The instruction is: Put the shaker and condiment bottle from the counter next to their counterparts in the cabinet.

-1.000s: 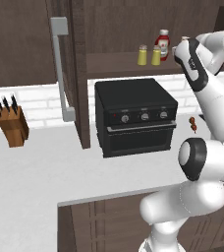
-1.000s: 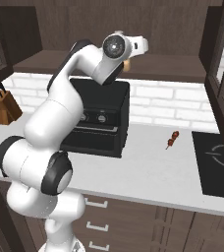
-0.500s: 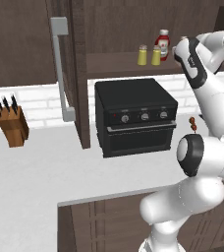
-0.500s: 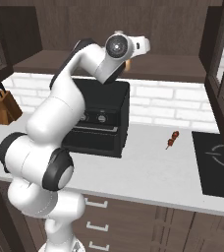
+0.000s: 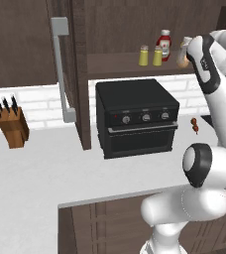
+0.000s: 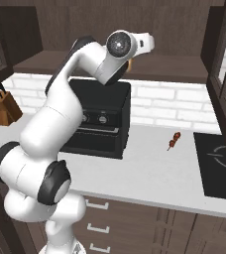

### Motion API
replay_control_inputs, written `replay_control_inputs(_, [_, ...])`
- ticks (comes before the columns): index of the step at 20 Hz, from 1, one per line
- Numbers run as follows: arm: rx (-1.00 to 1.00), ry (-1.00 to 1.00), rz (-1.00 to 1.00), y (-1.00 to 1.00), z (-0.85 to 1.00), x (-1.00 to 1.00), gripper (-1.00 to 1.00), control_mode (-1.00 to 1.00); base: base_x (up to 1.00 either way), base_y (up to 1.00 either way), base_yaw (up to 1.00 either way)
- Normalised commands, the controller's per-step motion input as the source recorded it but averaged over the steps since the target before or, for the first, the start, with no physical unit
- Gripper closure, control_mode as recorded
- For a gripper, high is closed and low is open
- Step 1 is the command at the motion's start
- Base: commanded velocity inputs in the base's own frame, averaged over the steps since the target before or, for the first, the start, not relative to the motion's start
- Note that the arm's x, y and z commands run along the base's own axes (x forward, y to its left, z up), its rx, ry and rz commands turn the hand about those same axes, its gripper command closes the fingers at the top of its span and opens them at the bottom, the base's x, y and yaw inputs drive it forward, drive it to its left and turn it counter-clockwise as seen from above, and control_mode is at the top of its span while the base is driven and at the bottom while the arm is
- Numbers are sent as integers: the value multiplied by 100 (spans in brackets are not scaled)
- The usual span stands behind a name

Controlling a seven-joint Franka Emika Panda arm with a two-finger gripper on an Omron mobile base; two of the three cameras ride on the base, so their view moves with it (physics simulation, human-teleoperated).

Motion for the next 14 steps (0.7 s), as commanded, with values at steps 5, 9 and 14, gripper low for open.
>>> replay_control_inputs(5, [4,0,0,0,17,-72,-100,-100,0,0,0])
replay_control_inputs(9, [7,2,2,0,33,-95,-100,-100,0,0,0])
replay_control_inputs(14, [5,9,6,0,24,-100,-100,-100,0,0,0])
